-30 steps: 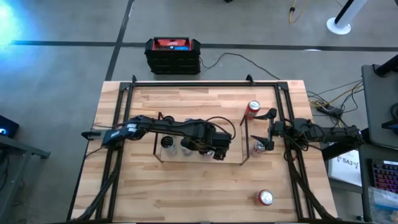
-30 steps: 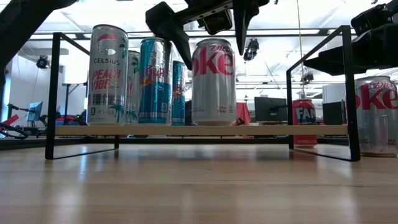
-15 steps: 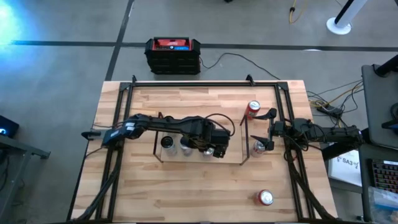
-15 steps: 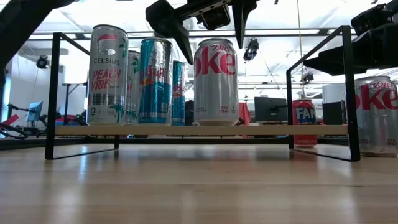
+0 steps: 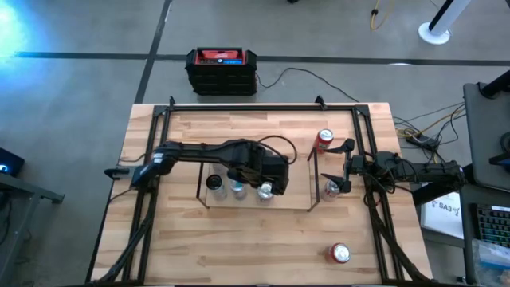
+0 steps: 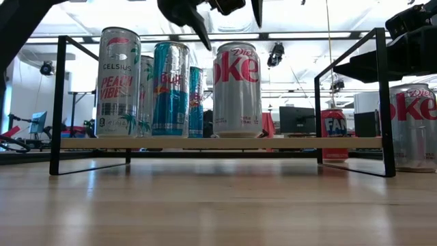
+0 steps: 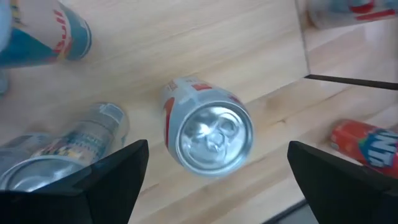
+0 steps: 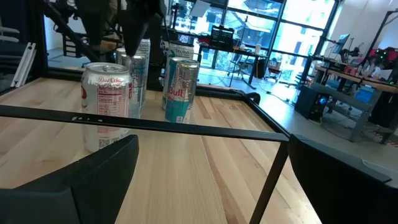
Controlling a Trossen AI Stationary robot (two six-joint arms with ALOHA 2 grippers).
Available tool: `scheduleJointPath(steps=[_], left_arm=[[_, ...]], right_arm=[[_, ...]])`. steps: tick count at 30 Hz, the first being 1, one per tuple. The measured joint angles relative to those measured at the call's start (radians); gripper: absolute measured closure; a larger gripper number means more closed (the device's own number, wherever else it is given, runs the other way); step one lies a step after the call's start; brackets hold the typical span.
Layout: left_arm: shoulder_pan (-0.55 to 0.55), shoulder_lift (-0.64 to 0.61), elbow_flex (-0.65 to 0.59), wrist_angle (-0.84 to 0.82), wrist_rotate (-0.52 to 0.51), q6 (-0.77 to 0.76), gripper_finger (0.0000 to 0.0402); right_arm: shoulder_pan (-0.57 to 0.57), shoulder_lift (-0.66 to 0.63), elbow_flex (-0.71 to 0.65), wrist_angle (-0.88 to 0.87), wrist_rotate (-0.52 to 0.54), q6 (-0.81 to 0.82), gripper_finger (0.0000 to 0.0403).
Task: Place canned beverage on shelf
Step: Put the red-silver soda can on the shelf aligned with the red-silver soda can
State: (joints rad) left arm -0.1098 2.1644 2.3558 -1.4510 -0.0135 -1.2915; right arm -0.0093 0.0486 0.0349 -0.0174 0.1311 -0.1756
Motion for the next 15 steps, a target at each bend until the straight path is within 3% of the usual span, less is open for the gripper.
scheduleJointPath(steps=[10,15], left_arm=[[0.000,-0.167,-0.010,-0.120,-0.005,0.000,0.0033],[-0.012,-0.316,-0.137,-0.116,-0.098,0.051,0.0033]], right_arm=[[0.000,0.000,0.000,0.000,0.000,0.000,0.0005],[0.000,0.000,0.000,0.000,0.000,0.000,0.0005]])
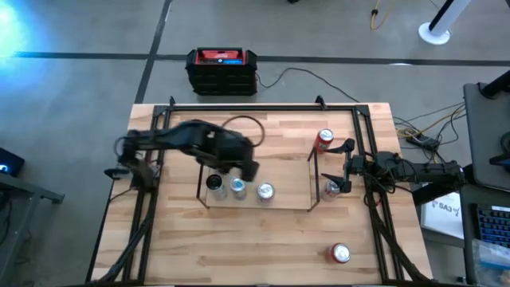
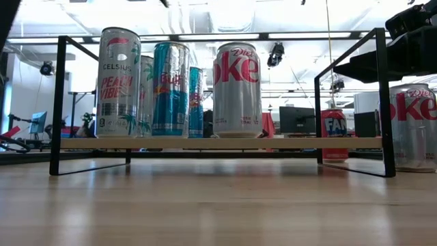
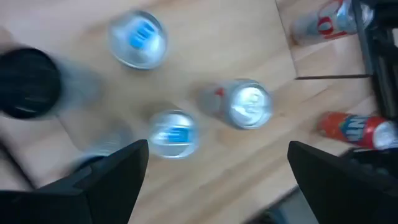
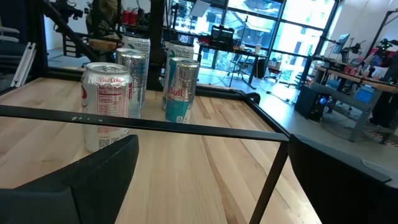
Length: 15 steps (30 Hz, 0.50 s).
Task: Place canned beverage on shelf
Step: Put the red-silver soda can on the shelf aligned with the red-silver soda can
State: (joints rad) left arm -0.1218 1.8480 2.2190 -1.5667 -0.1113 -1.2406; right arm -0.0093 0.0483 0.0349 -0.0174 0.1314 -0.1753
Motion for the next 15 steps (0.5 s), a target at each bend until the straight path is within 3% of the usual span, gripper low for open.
scheduleJointPath(steps=[3,12,15], left_arm=[[-0.004,-0.124,-0.165,-0.004,-0.050,0.070,0.0033],[0.009,-0.607,-0.662,0.046,-0.142,0.088,0.0033],[0.004,-0.738,-0.768,0.119,-0.275,0.228,0.0033]], right_arm=[[0.000,0.000,0.000,0.000,0.000,0.000,0.0005],[0.000,0.000,0.000,0.000,0.000,0.000,0.0005],[0.000,0.000,0.000,0.000,0.000,0.000,0.0005]])
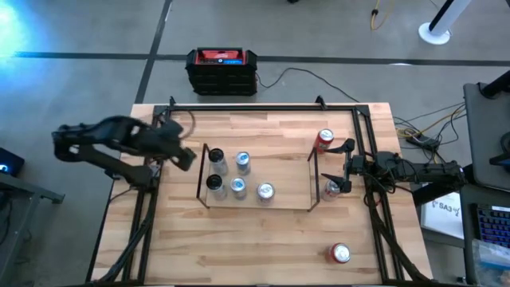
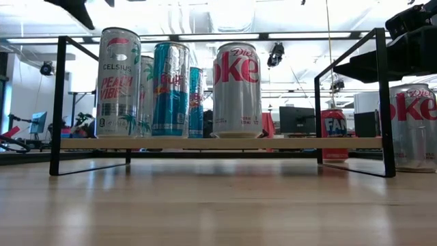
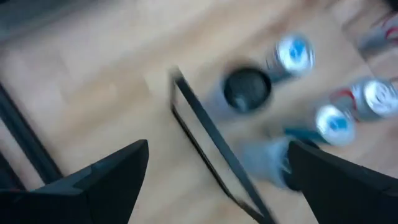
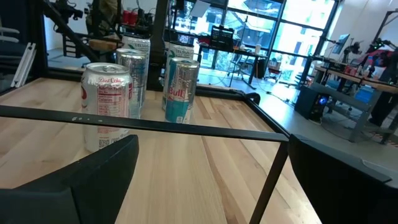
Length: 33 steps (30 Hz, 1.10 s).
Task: Place canned beverage on shelf
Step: Put the red-silver soda can on the shelf aligned with the red-silver soda can
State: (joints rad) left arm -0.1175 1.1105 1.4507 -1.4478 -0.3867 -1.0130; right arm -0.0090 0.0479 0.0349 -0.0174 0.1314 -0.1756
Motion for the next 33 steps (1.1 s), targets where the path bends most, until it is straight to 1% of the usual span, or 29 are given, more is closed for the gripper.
scheduleJointPath(steps=[2,3,7,9,11,14,16,18,22,25,27,29,33], left_arm=[[0.000,-0.072,-0.061,0.080,-0.108,0.168,0.0033],[0.000,-0.101,-0.091,0.126,-0.142,0.247,0.0033],[0.000,-0.194,-0.199,0.281,-0.209,0.511,0.0033],[0.000,-0.231,-0.250,0.324,-0.232,0.586,0.0033],[0.000,-0.260,-0.302,0.347,-0.237,0.601,0.0033],[0.000,-0.294,-0.391,0.387,-0.256,0.557,0.0033],[-0.002,-0.323,-0.472,0.447,-0.265,0.512,0.0033],[-0.002,-0.370,-0.568,0.549,-0.284,0.498,0.0033],[-0.004,-0.526,-0.798,0.856,-0.304,0.532,0.0033],[-0.004,-0.669,-0.967,1.097,-0.307,0.603,0.0033],[-0.004,-0.750,-1.058,1.209,-0.314,0.655,0.0033],[-0.004,-0.815,-1.121,1.282,-0.330,0.691,0.0033],[-0.003,-0.926,-1.190,1.297,-0.339,0.733,0.0033]], right_arm=[[0.000,0.000,0.000,0.000,0.000,0.000,0.0005],[0.000,0.000,0.000,0.000,0.000,0.000,0.0005],[0.000,0.000,0.000,0.000,0.000,0.000,0.0005],[0.000,0.000,0.000,0.000,0.000,0.000,0.0005],[0.000,0.000,0.000,0.000,0.000,0.000,0.0005],[0.000,0.000,0.000,0.000,0.000,0.000,0.0005],[0.000,0.000,0.000,0.000,0.000,0.000,0.0005],[0.000,0.000,0.000,0.000,0.000,0.000,0.0005],[0.000,0.000,0.000,0.000,0.000,0.000,0.0005],[0.000,0.000,0.000,0.000,0.000,0.000,0.0005],[0.000,0.000,0.000,0.000,0.000,0.000,0.0005],[0.000,0.000,0.000,0.000,0.000,0.000,0.0005],[0.000,0.000,0.000,0.000,0.000,0.000,0.0005]])
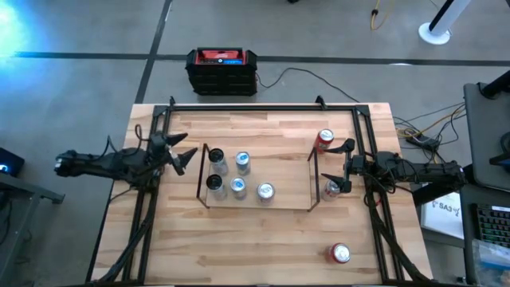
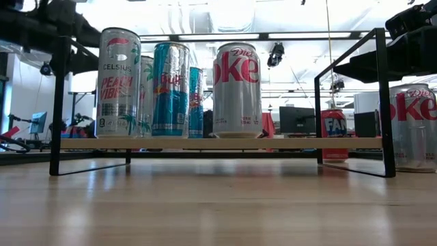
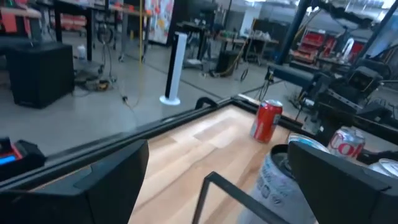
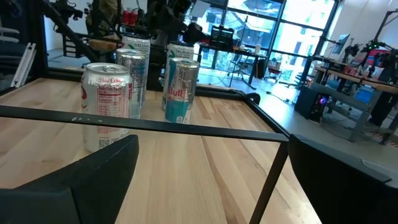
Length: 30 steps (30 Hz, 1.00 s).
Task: Place canned beverage on shelf
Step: Put the red-silver soda can on the shelf aligned with the red-silver soda can
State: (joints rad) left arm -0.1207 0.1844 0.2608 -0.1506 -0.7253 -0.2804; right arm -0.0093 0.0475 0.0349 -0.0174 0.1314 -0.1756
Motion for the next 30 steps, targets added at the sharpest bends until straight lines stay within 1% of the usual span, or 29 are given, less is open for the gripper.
scheduleJointPath(steps=[5,9,30], left_arm=[[0.000,-0.119,-0.047,-0.011,-0.001,0.082,0.0033],[0.000,-0.185,-0.053,-0.044,-0.001,0.096,0.0033],[0.000,-0.164,-0.054,-0.044,0.003,0.081,0.0033]], right_arm=[[0.000,0.000,0.000,0.000,0.000,0.000,0.0005],[0.000,0.000,0.000,0.000,0.000,0.000,0.0005],[0.000,0.000,0.000,0.000,0.000,0.000,0.0005]])
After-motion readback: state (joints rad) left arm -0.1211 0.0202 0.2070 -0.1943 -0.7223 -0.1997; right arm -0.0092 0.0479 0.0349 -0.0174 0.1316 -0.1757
